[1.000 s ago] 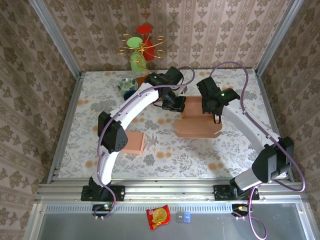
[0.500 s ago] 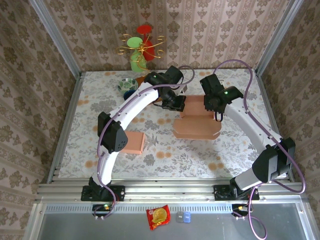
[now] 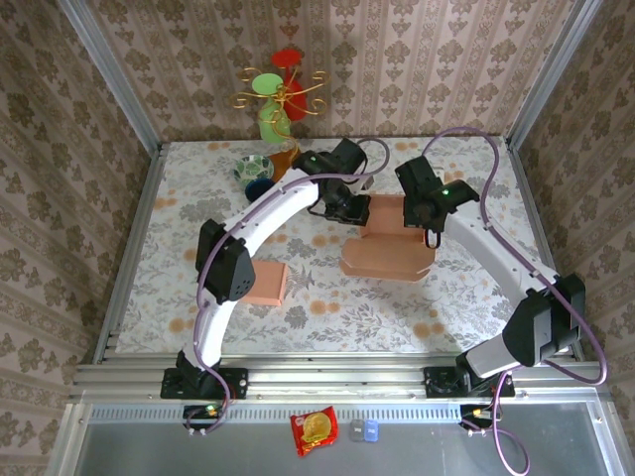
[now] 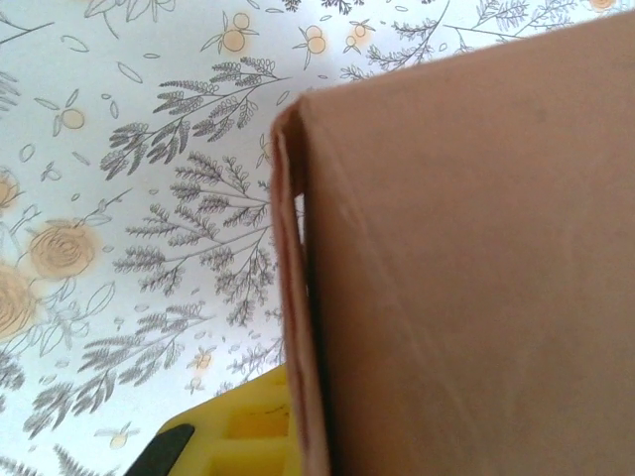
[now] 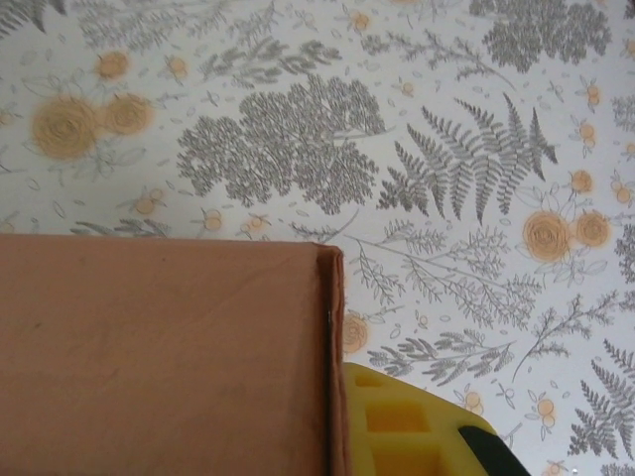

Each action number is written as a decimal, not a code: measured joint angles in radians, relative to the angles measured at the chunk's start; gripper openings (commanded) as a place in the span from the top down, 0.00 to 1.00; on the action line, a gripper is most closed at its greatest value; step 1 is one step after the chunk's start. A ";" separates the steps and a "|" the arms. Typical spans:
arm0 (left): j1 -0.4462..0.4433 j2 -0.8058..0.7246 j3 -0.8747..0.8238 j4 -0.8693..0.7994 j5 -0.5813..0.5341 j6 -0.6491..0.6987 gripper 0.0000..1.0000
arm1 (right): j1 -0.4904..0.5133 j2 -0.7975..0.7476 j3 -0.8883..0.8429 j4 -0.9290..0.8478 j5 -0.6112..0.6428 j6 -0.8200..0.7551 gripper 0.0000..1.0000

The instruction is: Fold the paper box

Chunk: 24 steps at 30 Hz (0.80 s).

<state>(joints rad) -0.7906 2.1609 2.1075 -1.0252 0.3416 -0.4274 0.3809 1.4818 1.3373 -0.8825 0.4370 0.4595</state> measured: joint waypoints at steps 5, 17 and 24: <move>0.000 -0.024 -0.183 0.175 0.026 -0.021 0.88 | 0.008 0.000 -0.064 0.011 -0.011 0.020 1.00; 0.013 -0.077 -0.529 0.552 0.107 -0.097 0.87 | 0.060 0.050 -0.129 0.026 0.010 0.055 1.00; 0.013 -0.072 -0.582 0.643 0.107 -0.143 0.83 | 0.077 0.092 -0.129 0.027 0.046 0.080 1.00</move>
<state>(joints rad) -0.7773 2.0884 1.5257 -0.3824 0.4484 -0.5709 0.4583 1.5738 1.2087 -0.8555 0.4831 0.5396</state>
